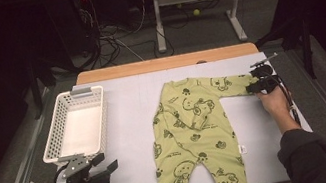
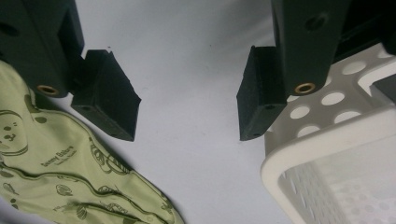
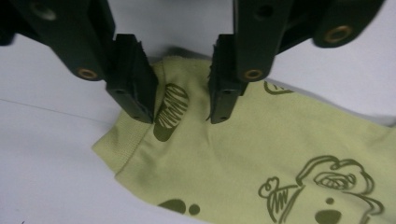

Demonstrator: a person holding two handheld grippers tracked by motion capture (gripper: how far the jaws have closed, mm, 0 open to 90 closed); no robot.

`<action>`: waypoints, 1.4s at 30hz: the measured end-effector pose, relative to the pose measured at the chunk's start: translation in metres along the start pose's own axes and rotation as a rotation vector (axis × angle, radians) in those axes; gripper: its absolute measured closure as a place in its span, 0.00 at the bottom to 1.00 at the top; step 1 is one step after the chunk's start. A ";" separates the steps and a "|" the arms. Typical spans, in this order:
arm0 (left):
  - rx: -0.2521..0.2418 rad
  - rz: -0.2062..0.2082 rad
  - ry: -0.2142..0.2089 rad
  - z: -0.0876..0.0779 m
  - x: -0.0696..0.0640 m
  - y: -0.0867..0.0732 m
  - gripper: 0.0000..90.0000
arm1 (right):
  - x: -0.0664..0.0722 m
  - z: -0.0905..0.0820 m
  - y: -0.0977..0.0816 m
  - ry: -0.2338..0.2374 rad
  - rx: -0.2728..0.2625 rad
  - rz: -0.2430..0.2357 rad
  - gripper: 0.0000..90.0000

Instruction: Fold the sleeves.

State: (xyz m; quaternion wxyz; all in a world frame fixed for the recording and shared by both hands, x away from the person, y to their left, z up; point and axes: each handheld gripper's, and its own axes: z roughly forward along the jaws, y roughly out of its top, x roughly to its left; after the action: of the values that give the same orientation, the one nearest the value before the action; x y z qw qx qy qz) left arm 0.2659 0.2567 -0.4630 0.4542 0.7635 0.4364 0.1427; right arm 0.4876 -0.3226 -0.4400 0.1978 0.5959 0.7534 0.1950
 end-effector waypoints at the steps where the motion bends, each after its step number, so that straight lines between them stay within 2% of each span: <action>1: 0.000 0.000 -0.001 0.000 0.000 0.000 0.41 | 0.000 0.001 0.000 -0.006 0.002 -0.002 0.77; 4: 0.001 0.002 -0.002 0.000 0.000 0.000 0.41 | -0.004 0.000 0.002 -0.003 0.023 0.005 0.90; 9: 0.002 0.004 -0.002 0.000 -0.001 0.000 0.41 | 0.004 -0.002 0.005 -0.029 0.037 -0.025 0.95; 15: 0.016 0.006 0.000 0.002 -0.001 0.000 0.41 | 0.009 -0.010 0.003 -0.008 0.005 -0.032 0.96; 22: 0.010 0.008 -0.001 0.001 -0.002 0.000 0.41 | 0.019 -0.032 0.006 0.023 -0.061 -0.057 0.96; 29: 0.008 0.002 -0.001 0.001 -0.002 0.000 0.41 | 0.022 -0.047 0.005 0.068 -0.089 -0.052 0.96; 42: 0.010 0.001 0.001 0.001 -0.002 0.000 0.41 | 0.029 -0.068 0.007 0.097 -0.147 -0.085 0.96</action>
State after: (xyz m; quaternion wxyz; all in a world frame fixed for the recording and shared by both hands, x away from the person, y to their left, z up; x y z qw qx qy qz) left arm 0.2655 0.2542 -0.4634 0.4502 0.7658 0.4370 0.1409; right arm 0.4514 -0.2965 -0.3809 0.2121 0.5373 0.7704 0.2699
